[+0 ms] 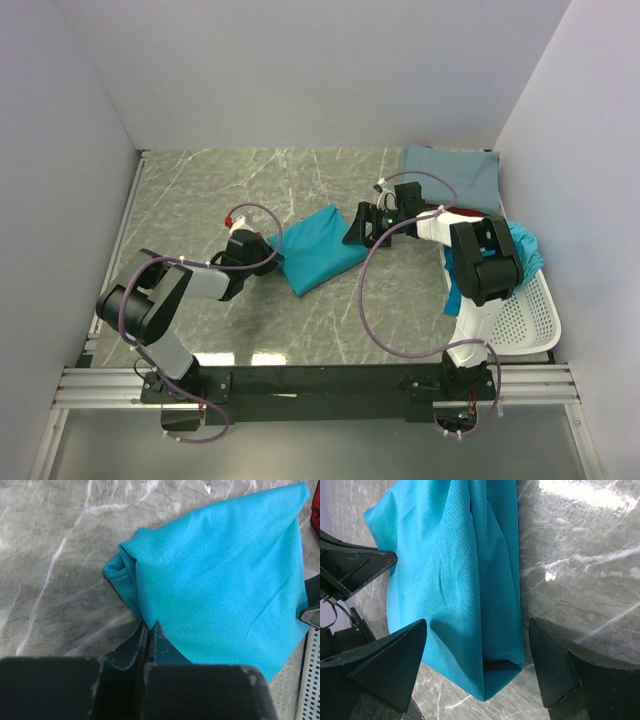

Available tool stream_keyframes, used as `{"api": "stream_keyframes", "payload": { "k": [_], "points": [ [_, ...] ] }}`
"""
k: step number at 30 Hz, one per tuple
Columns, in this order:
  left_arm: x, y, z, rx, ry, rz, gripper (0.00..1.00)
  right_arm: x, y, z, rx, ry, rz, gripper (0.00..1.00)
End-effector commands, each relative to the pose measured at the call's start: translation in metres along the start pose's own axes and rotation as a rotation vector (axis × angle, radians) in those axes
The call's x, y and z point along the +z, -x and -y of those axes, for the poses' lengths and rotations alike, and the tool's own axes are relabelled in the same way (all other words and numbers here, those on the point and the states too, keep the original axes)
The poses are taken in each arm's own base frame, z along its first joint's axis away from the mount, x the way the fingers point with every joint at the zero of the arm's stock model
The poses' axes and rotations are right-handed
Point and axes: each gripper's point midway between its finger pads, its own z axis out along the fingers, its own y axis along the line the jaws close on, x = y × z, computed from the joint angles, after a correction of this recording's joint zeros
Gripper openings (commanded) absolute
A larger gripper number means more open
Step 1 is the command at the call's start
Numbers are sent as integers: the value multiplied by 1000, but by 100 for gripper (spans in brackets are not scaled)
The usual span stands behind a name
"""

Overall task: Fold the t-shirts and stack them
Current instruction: Neatly place the folded tshirt to the corner

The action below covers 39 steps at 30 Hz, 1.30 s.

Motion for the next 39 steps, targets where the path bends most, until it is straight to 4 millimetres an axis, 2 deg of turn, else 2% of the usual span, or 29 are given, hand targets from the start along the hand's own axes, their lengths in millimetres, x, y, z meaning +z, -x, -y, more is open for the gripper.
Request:
{"api": "stream_keyframes", "payload": {
  "k": [1, 8, 14, 17, 23, 24, 26, 27, 29, 31, 32, 33, 34, 35, 36, 37, 38, 39],
  "points": [
    [-2, -26, -38, 25, 126, -69, 0, 7, -3, -1, -3, 13, -22, 89],
    [-3, -27, -37, 22, 112, -69, 0, 22, -10, -2, 8, 8, -61, 87],
    [-5, -26, -34, 26, 101, -68, 0, 33, -21, -5, 5, -2, -96, 81],
    [-5, -27, -32, 28, 93, -69, 0, 37, -25, -9, 0, 1, -107, 73],
    [-3, -29, -30, 27, 80, -77, 0, 45, -25, -13, -2, 4, -113, 48],
    [-3, -29, -30, 27, 78, -78, 0, 44, -24, -13, 0, -1, -111, 36],
    [-3, -29, -29, 29, 77, -77, 1, 44, -20, -12, -6, -15, -97, 21],
    [-3, -27, -27, 32, 73, -74, 1, 42, -16, -15, -15, -18, -87, 9],
    [-4, -23, -23, 38, 66, -68, 11, 36, -9, -16, -31, -42, -70, 0],
    [-6, -18, -19, 47, 68, -58, 28, 31, -1, -19, -54, -66, -58, 0],
    [-7, -14, -15, 52, 62, -49, 47, 27, 4, -19, -68, -95, -42, 0],
    [-7, -9, -12, 55, 63, -36, 56, 24, 9, -17, -74, -117, -32, 0],
    [-9, -9, -14, 65, 74, -40, 70, 18, 16, -18, -89, -143, -29, 0],
    [-11, -2, -8, 67, 63, -23, 75, 13, 25, -13, -102, -200, -6, 0],
    [-12, 1, -7, 70, 65, -16, 78, 8, 38, -17, -123, -219, 19, 0],
    [-14, 3, -6, 75, 63, -11, 81, 3, 39, -13, -126, -256, 11, 0],
    [-17, 7, -2, 77, 57, -2, 83, -3, 49, -8, -132, -301, 34, 0],
    [-18, 10, -1, 75, 56, 4, 84, -10, 65, -12, -158, -323, 64, 0]
  ]
}}
